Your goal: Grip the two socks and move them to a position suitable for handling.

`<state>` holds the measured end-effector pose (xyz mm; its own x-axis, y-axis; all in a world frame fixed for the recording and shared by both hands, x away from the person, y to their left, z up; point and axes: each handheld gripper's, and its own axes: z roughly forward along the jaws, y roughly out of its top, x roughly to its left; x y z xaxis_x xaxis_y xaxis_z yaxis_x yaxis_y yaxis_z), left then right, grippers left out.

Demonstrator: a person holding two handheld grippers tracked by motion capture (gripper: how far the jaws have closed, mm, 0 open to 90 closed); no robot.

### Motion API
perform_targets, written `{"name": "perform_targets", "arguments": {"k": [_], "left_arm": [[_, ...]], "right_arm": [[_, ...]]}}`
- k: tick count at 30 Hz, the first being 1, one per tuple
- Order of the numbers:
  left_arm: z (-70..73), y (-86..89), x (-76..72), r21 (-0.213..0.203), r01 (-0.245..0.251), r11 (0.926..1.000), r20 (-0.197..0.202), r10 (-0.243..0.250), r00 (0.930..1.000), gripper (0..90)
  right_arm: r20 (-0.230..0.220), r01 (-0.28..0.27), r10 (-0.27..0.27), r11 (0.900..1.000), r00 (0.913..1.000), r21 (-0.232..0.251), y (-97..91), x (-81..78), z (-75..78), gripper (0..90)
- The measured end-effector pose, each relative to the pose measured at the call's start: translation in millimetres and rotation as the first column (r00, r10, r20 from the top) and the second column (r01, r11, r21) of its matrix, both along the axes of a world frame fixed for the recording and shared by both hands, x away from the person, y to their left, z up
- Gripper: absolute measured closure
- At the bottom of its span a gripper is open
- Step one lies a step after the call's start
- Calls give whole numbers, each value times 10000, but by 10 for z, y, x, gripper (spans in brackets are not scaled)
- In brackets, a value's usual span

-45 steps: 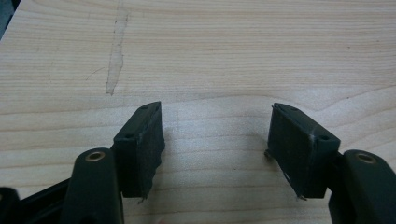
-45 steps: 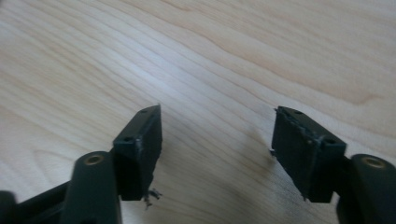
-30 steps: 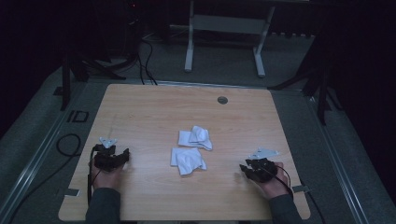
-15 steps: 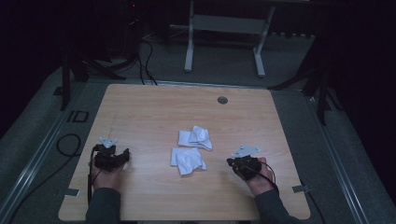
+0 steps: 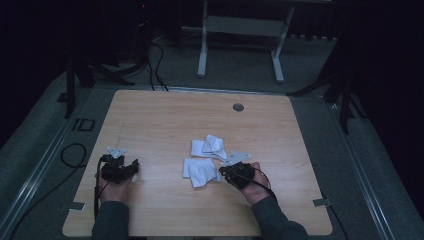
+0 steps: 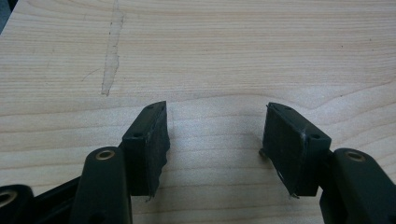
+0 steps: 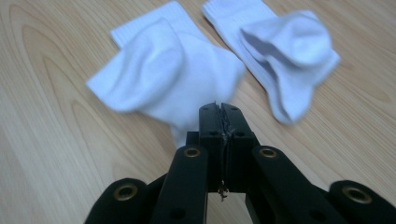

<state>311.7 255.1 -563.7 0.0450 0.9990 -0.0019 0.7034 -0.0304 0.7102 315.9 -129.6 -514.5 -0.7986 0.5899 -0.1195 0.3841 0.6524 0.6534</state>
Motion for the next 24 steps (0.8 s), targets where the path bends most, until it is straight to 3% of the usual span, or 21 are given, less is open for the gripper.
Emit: {"name": "perform_targets", "arguments": {"k": [13, 17, 21, 24], "left_arm": [[0, -4, 2, 10, 53, 10000, -10, -53, 10000, 407], [0, -2, 2, 7, 74, 10000, -13, -74, 10000, 406], [0, -4, 2, 21, 82, 10000, -15, -82, 10000, 407], [-1, -5, 2, 12, 81, 10000, 2, -81, 10000, 406]], "right_arm": [[-109, -345, 341, 9987, 9994, -370, 522, 204, -188, 877], [-377, -318, 299, 9981, 9988, -522, 575, 276, -316, 885], [-504, -358, 337, 9985, 9982, -410, 569, 281, -313, 886], [-632, -899, 874, 9952, 9942, -384, 556, 229, -313, 890]]}}
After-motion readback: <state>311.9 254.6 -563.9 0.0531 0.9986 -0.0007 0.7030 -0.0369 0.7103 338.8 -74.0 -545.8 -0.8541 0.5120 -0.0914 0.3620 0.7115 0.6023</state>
